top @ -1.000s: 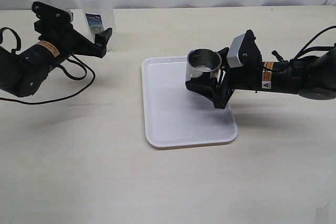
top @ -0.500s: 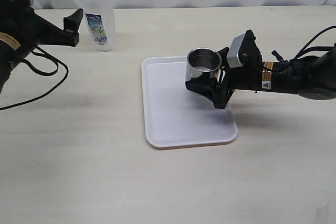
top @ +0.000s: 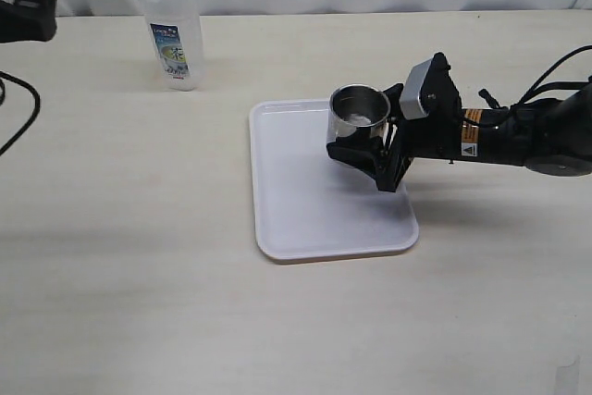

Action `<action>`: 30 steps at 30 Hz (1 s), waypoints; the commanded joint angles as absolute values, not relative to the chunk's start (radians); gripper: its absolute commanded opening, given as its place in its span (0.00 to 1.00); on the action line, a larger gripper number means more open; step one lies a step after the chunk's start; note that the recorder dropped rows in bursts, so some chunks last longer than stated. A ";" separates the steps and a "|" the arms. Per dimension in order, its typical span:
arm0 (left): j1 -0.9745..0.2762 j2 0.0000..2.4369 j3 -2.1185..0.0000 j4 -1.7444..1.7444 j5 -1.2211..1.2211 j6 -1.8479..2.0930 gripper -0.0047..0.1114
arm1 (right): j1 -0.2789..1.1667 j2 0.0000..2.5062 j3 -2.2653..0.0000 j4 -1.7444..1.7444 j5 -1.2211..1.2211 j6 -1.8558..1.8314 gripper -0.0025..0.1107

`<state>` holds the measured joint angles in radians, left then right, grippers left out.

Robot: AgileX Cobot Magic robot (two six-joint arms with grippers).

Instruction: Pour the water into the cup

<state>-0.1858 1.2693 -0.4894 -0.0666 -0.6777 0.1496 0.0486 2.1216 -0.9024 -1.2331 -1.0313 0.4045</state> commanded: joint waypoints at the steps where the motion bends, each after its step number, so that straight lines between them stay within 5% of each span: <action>1: -0.185 1.102 -0.480 -0.090 -0.454 0.149 0.91 | 0.049 2.118 -0.907 -1.222 -1.075 0.398 0.06; 30: -0.185 0.000 -0.480 -0.090 0.323 0.149 0.91 | 0.049 2.120 -0.907 -1.245 -1.082 0.396 0.06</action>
